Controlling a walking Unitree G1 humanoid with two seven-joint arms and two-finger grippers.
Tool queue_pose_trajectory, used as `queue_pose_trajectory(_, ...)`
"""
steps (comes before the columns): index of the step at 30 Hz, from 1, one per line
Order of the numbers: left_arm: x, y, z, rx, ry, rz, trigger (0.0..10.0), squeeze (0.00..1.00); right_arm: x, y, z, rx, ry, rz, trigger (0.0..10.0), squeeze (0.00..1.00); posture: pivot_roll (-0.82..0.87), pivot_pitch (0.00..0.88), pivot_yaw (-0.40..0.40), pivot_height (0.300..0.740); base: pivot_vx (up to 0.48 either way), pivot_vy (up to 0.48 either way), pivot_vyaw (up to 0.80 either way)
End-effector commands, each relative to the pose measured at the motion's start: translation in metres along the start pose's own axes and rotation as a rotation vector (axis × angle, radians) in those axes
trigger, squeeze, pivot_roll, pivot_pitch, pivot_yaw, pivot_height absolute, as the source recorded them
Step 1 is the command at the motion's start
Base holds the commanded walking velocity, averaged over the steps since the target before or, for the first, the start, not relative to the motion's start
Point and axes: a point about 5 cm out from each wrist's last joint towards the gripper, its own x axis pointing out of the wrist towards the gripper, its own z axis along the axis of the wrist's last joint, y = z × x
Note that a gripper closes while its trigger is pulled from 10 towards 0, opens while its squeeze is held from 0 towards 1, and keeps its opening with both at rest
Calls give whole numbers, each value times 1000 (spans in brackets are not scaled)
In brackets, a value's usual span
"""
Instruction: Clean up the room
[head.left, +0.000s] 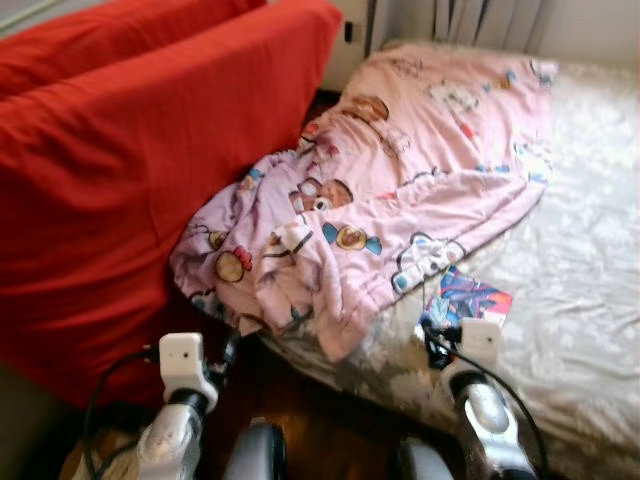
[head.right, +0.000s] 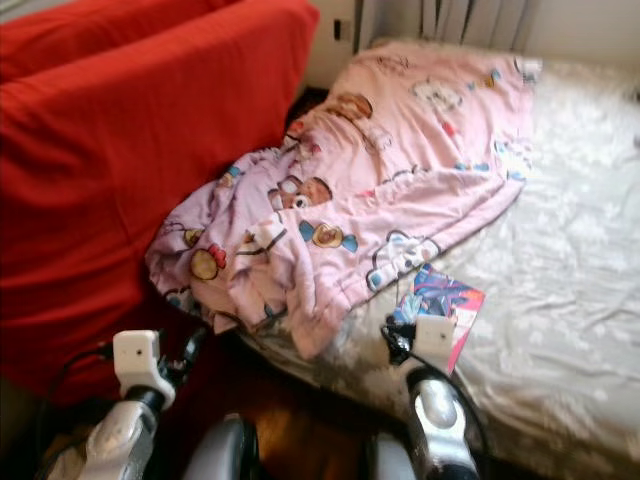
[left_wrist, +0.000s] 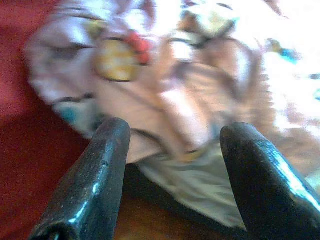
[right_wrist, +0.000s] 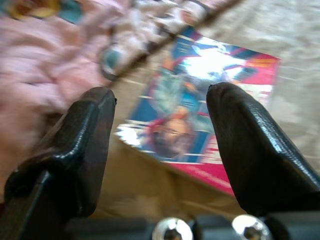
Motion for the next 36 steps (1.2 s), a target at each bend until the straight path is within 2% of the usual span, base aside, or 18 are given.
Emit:
queue_pose_trajectory(1,-3,11,-1,11,14,33,10000,0,0,10,-1,12,2,21,10000,0,33,194,18,626,296,0,0)
queue_pose_trajectory(4,-4,12,-1,13,13,34,10000,0,1,10,-3,23,17,13,10000,0,34,194,18,626,296,0,0)
queue_pose_trajectory(13,-4,12,-1,14,14,35,10000,0,1,9,-4,32,24,5,10000,0,33,194,18,626,290,0,-697)
queue_pose_trajectory(17,-4,12,-1,19,15,38,10000,0,1,9,-4,26,28,10,10000,0,33,195,19,626,0,0,0)
queue_pose_trajectory(22,-4,12,0,19,13,38,10000,0,1,18,-9,28,72,95,10000,0,33,198,22,626,0,0,0)
queue_pose_trajectory(30,-4,12,0,20,12,37,10000,0,0,21,-13,18,101,112,10000,0,36,204,25,626,0,0,0)
queue_pose_trajectory(36,-7,11,1,25,9,29,10000,0,-1,25,-21,107,167,117,10000,0,64,237,39,626,0,0,0)
